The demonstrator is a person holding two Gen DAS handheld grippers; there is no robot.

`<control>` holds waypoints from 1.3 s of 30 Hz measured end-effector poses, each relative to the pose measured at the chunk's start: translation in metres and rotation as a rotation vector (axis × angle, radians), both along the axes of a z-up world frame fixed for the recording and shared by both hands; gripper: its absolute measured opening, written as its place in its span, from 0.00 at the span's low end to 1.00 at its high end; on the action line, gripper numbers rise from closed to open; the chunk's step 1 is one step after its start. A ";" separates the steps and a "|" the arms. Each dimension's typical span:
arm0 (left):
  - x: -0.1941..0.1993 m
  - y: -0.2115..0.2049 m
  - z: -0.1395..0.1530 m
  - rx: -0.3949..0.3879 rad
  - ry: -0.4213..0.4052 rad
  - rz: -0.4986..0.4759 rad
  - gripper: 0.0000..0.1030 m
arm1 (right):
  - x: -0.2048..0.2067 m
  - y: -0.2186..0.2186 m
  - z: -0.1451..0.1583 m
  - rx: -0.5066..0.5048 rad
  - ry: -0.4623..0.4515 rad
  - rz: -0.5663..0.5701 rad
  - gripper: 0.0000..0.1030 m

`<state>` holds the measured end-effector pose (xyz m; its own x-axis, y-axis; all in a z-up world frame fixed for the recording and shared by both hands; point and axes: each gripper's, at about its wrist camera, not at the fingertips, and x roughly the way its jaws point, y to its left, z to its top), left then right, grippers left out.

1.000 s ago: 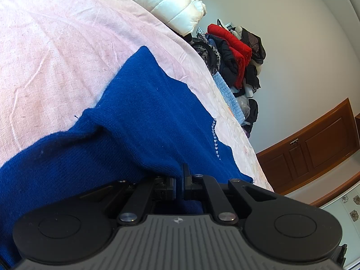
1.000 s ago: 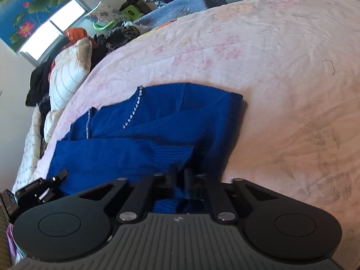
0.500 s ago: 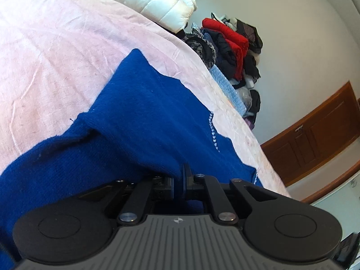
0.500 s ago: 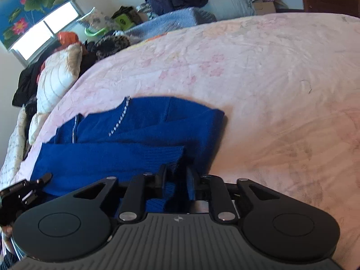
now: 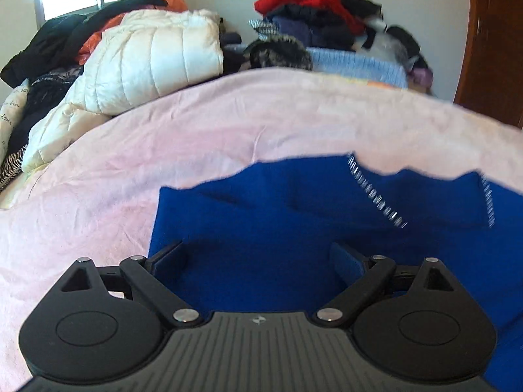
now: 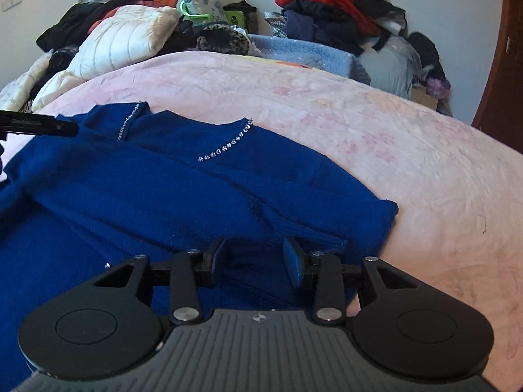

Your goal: Fold small clothes

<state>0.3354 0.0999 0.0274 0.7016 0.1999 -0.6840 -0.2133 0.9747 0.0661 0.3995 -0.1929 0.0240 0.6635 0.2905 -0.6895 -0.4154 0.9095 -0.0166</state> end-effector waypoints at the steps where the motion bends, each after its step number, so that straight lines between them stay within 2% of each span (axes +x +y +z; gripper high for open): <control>1: -0.007 0.006 -0.009 -0.027 -0.059 -0.002 0.95 | -0.003 -0.002 -0.002 -0.001 -0.014 0.010 0.43; 3: -0.008 0.013 -0.011 -0.051 -0.061 -0.007 0.96 | -0.005 -0.010 -0.004 0.031 -0.012 0.009 0.42; 8: -0.004 0.005 -0.009 -0.013 -0.058 0.006 0.98 | -0.007 -0.010 -0.007 0.032 -0.039 0.014 0.44; 11: -0.024 0.005 0.001 0.007 -0.103 0.046 0.97 | -0.008 -0.012 0.000 0.060 -0.023 -0.016 0.47; 13: -0.040 0.009 0.014 -0.033 -0.150 0.022 0.97 | -0.014 -0.025 0.013 0.177 0.003 -0.067 0.58; 14: -0.044 0.012 0.023 -0.054 -0.170 0.006 0.97 | -0.018 -0.031 0.020 0.238 -0.003 -0.067 0.61; 15: -0.043 0.013 0.030 -0.057 -0.180 -0.001 0.97 | -0.021 -0.035 0.027 0.273 -0.022 -0.052 0.69; 16: -0.038 0.014 0.039 -0.045 -0.179 -0.007 0.97 | -0.021 -0.035 0.034 0.271 -0.042 -0.035 0.78; 18: -0.013 0.014 0.050 -0.007 -0.138 -0.034 0.97 | -0.009 -0.027 0.043 0.191 -0.069 -0.011 0.84; 20: 0.023 0.012 0.050 0.043 -0.056 -0.063 0.97 | 0.014 -0.016 0.047 0.114 -0.091 0.019 0.83; 22: 0.054 0.004 0.042 0.109 -0.002 -0.096 0.96 | 0.043 -0.005 0.047 0.080 -0.081 0.034 0.81; 28: 0.103 -0.031 0.011 0.251 0.081 -0.319 0.96 | 0.118 0.032 0.027 0.019 -0.046 0.107 0.81; 30: 0.105 -0.035 0.007 0.268 0.060 -0.356 0.95 | 0.137 0.042 0.014 -0.025 0.008 0.142 0.81; 31: 0.106 -0.033 0.007 0.249 0.060 -0.377 0.81 | 0.142 0.045 0.007 -0.047 0.035 0.160 0.80; 32: 0.107 -0.031 0.009 0.202 0.065 -0.402 0.40 | 0.146 0.049 0.000 -0.064 0.059 0.179 0.80; 33: 0.109 -0.029 0.011 0.151 0.075 -0.432 0.19 | 0.147 0.049 -0.002 -0.050 0.059 0.194 0.71; 34: 0.110 -0.033 0.010 0.163 0.084 -0.446 0.08 | 0.146 0.049 -0.002 -0.024 0.065 0.209 0.53; 35: 0.107 -0.040 0.008 0.226 0.080 -0.471 0.06 | 0.144 0.049 -0.001 0.005 0.074 0.225 0.42; 36: 0.104 -0.047 0.005 0.278 0.072 -0.493 0.05 | 0.142 0.050 0.001 0.021 0.073 0.234 0.19; 37: 0.101 -0.054 0.003 0.326 0.061 -0.501 0.05 | 0.142 0.051 0.002 0.026 0.078 0.236 0.13; 39: 0.099 -0.058 0.003 0.376 0.039 -0.482 0.04 | 0.144 0.049 0.004 0.055 0.098 0.212 0.12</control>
<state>0.4349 0.0415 0.0305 0.7490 0.0985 -0.6553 0.2557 0.8693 0.4229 0.5440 -0.1437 0.0281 0.5146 0.4550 -0.7268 -0.5942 0.8003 0.0803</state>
